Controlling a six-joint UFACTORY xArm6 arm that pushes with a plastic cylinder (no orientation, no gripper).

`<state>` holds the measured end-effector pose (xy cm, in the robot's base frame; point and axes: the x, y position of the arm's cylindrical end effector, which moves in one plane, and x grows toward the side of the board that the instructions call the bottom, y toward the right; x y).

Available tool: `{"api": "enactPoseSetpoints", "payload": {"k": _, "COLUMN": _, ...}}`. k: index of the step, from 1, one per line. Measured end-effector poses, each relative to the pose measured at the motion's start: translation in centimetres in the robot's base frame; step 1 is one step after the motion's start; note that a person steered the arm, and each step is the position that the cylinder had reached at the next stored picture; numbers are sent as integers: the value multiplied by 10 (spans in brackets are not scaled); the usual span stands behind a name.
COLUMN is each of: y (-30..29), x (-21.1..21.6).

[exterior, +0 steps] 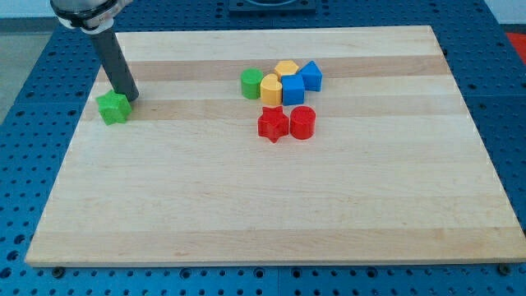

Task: Slide red star slightly down

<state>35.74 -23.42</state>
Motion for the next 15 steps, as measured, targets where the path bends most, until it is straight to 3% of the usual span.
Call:
{"api": "enactPoseSetpoints", "payload": {"k": 1, "y": 4, "x": -4}}
{"api": "enactPoseSetpoints", "payload": {"k": 3, "y": 109, "x": -8}}
{"api": "enactPoseSetpoints", "payload": {"k": 6, "y": 168, "x": -7}}
{"api": "enactPoseSetpoints", "payload": {"k": 9, "y": 232, "x": 34}}
{"api": "enactPoseSetpoints", "payload": {"k": 12, "y": 186, "x": 131}}
{"api": "enactPoseSetpoints", "payload": {"k": 15, "y": 196, "x": 105}}
